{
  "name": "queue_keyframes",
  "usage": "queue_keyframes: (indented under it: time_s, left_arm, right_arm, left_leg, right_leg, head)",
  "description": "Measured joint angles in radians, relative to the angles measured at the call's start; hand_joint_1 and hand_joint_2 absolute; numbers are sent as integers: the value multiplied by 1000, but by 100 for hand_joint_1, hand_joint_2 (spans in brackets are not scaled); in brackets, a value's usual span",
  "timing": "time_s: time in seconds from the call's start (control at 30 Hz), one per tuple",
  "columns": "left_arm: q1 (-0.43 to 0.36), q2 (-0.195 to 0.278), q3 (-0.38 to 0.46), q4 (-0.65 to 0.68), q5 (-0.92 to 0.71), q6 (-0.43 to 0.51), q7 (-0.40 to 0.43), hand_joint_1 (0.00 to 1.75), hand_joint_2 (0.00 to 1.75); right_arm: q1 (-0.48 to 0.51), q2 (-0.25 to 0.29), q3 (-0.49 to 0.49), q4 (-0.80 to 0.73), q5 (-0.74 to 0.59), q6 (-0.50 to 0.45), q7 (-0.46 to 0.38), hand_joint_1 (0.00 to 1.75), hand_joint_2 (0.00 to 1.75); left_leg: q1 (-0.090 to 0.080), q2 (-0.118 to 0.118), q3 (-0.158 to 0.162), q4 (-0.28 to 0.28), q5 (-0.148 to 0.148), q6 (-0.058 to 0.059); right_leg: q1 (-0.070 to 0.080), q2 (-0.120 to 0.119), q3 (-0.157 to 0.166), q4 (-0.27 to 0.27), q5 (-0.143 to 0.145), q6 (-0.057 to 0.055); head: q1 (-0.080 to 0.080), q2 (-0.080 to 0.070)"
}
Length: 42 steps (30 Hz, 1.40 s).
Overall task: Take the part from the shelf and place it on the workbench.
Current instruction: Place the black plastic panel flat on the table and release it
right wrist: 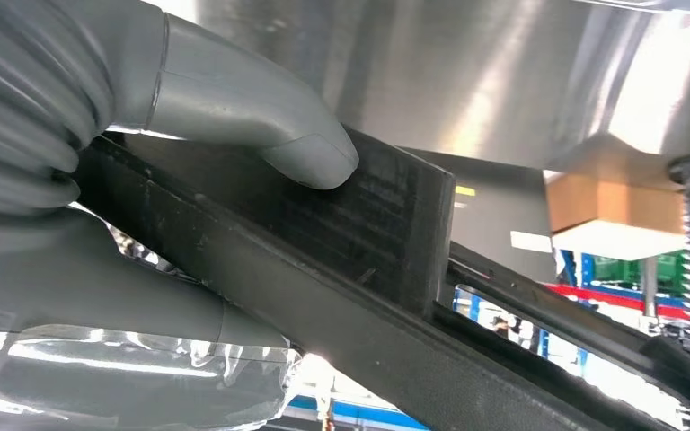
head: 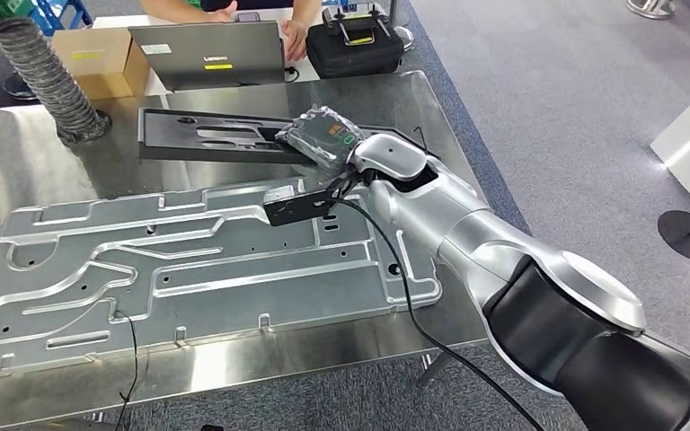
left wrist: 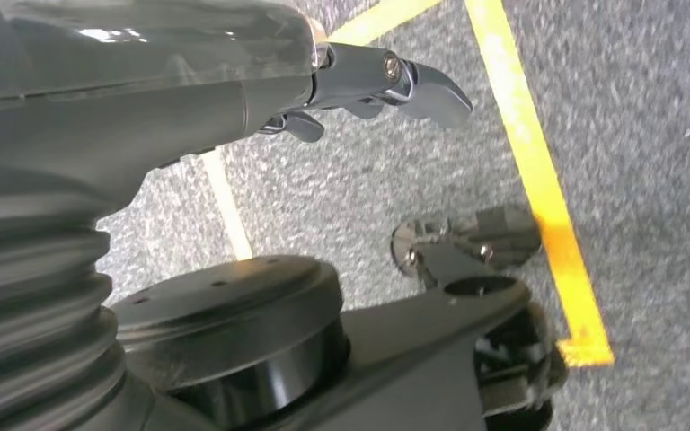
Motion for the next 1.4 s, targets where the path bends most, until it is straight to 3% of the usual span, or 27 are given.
queue_keyframes:
  time_s: [0.07, 0.1, 0.13, 0.17, 0.23, 0.3, 0.4, 0.47, 0.57, 0.6, 0.63, 0.67, 0.77, 0.83, 0.93, 1.0, 1.07, 1.1, 1.13, 1.17, 1.2, 1.27, 1.3, 1.4]
  left_arm:
    - [1, 0, 0, 0, 3, 0, -6, 0, 175]
    - [2, 0, 0, 0, 4, 0, -9, 0, 175]
    - [2, 0, 0, 0, 5, 0, -11, 0, 175]
    - [3, 0, 0, 0, 6, 0, -13, 0, 175]
    - [3, -2, 1, 0, 5, 2, -15, 0, 175]
    - [2, -4, 1, -1, 4, 8, -15, 0, 175]
    - [3, -6, 1, -1, 3, 19, -14, 0, 175]
    - [5, -6, 1, -1, 7, 22, -14, 0, 175]
    - [9, -6, 4, -1, 15, 18, -17, 0, 44]
    - [11, -6, 5, -1, 16, 17, -18, 0, 0]
    - [13, -6, 6, -1, 17, 17, -19, 0, 0]
    - [15, -6, 6, -1, 18, 17, -20, 0, 0]
    - [15, -5, 8, -1, 18, 13, -20, 0, 0]
    - [15, -5, 8, -2, 18, 9, -18, 0, 0]
    - [18, -4, 9, -2, 20, 5, -16, 0, 0]
    - [18, -4, 9, -2, 20, 4, -16, 0, 0]
    - [18, -3, 9, -2, 20, 4, -16, 0, 0]
    - [18, -3, 9, -2, 20, 4, -15, 0, 0]
    - [18, -3, 9, -2, 20, 4, -15, 0, 0]
    - [19, -3, 9, -2, 20, 4, -16, 0, 0]
    - [19, -2, 9, -2, 21, 4, -16, 0, 0]
    - [19, -3, 10, -2, 23, 3, -17, 0, 0]
    - [19, -3, 10, -2, 25, 2, -17, 0, 0]
    - [24, -3, 13, -2, 31, 3, -21, 0, 0]
  right_arm:
    - [6, 5, 3, 4, 2, 0, -6, 175, 175]
    - [11, 8, 5, 6, 4, 1, -8, 175, 175]
    - [14, 11, 7, 8, 6, 1, -10, 131, 175]
    - [16, 13, 9, 10, 8, 1, -12, 87, 175]
    - [13, 20, 10, 13, 11, 1, -13, 0, 175]
    - [8, 29, 10, 14, 14, 1, -13, 0, 175]
    - [8, 37, 10, 17, 18, 1, -14, 0, 175]
    - [7, 42, 10, 19, 19, 1, -15, 0, 175]
    - [7, 51, 9, 22, 20, 2, -19, 0, 175]
    - [9, 54, 9, 24, 21, 2, -20, 0, 175]
    - [11, 55, 9, 25, 23, 3, -21, 0, 175]
    - [13, 57, 9, 26, 25, 3, -21, 0, 175]
    - [11, 62, 6, 26, 28, 4, -21, 0, 175]
    - [10, 65, 3, 27, 30, 4, -21, 0, 175]
    - [9, 66, -1, 27, 31, 4, -21, 0, 175]
    - [5, 66, -5, 27, 31, 4, -21, 0, 175]
    - [2, 66, -9, 27, 31, 8, -22, 0, 175]
    - [1, 66, -9, 27, 32, 13, -22, 0, 175]
    - [0, 66, -10, 26, 33, 19, -22, 0, 175]
    - [-3, 65, -10, 25, 34, 27, -23, 0, 175]
    - [-9, 63, -12, 21, 35, 37, -23, 0, 175]
    - [-34, 56, -19, 6, 39, 68, -22, 0, 175]
    - [-53, 50, -24, -7, 40, 91, -20, 0, 175]
    - [-117, 11, -36, -61, 36, 179, -13, 0, 175]
  left_leg:
    - [-1, 0, 0, 0, -2, 5]
    - [-2, -1, 1, 1, -2, 6]
    - [-2, -2, 2, 2, -3, 6]
    - [-3, -4, 4, 2, -4, 6]
    - [-7, -6, 8, 3, -7, 3]
    - [-9, -4, 9, 3, -9, -4]
    - [-8, -3, 9, 2, -10, -16]
    - [-8, -1, -1, 34, -34, -27]
    - [-2, 1, -76, 208, -122, -40]
    - [1, 1, -100, 258, -137, -44]
    - [4, 1, -109, 276, -135, -46]
    - [6, 2, -98, 255, -115, -49]
    - [12, 3, -6, 71, -35, -50]
    - [11, 1, 19, 17, -29, -40]
    - [7, -1, 20, 14, -26, -19]
    - [9, 0, 21, 10, -23, -8]
    - [7, 1, 21, 10, -23, -2]
    - [6, 1, 21, 10, -24, -1]
    - [4, 1, 22, 10, -24, 0]
    - [3, 0, 23, 10, -24, 1]
    - [1, 0, 24, 10, -24, 1]
    - [-4, -1, 25, 11, -26, -1]
    - [-6, 0, 24, 12, -26, -3]
    - [-7, 1, 20, 11, -25, -14]
  right_leg:
    - [0, -1, -67, 132, -51, 3]
    - [0, -1, -88, 170, -55, 3]
    - [0, -1, -92, 169, -40, 2]
    - [1, -1, -75, 126, -7, -2]
    - [6, -1, -10, -14, 63, -15]
    - [12, -1, 29, -100, 90, -25]
    - [11, -2, 35, -116, 91, -32]
    - [4, -5, 42, -126, 95, -41]
    - [2, -7, 47, -130, 97, -47]
    - [2, -7, 47, -129, 97, -47]
    - [1, -7, 47, -128, 96, -47]
    - [0, -6, 47, -127, 95, -45]
    - [-1, -5, 45, -114, 87, -32]
    - [3, -4, 39, -108, 84, -21]
    - [1, -4, 36, -102, 78, -7]
    - [-2, -5, 10, -40, 37, 2]
    - [-3, -5, -51, 93, -27, 6]
    - [-3, -5, -80, 153, -47, 6]
    - [-3, -5, -96, 183, -50, 5]
    - [-2, -5, -92, 173, -33, 2]
    - [0, -5, -71, 126, -1, -4]
    - [6, -5, -7, -15, 65, -20]
    - [9, -6, 15, -66, 83, -26]
    - [13, -7, 29, -108, 89, -31]
  head:
    - [0, 0]
    - [0, 0]
    - [0, 0]
    - [0, 0]
    - [0, 0]
    - [0, 0]
    - [0, 0]
    - [0, 0]
    - [0, 0]
    - [0, 0]
    - [0, 0]
    - [0, 0]
    - [0, 0]
    - [0, 0]
    - [0, 0]
    - [0, 0]
    - [0, 0]
    - [0, 0]
    - [0, 0]
    - [0, 0]
    - [0, 0]
    - [0, 0]
    - [0, 0]
    - [0, 0]
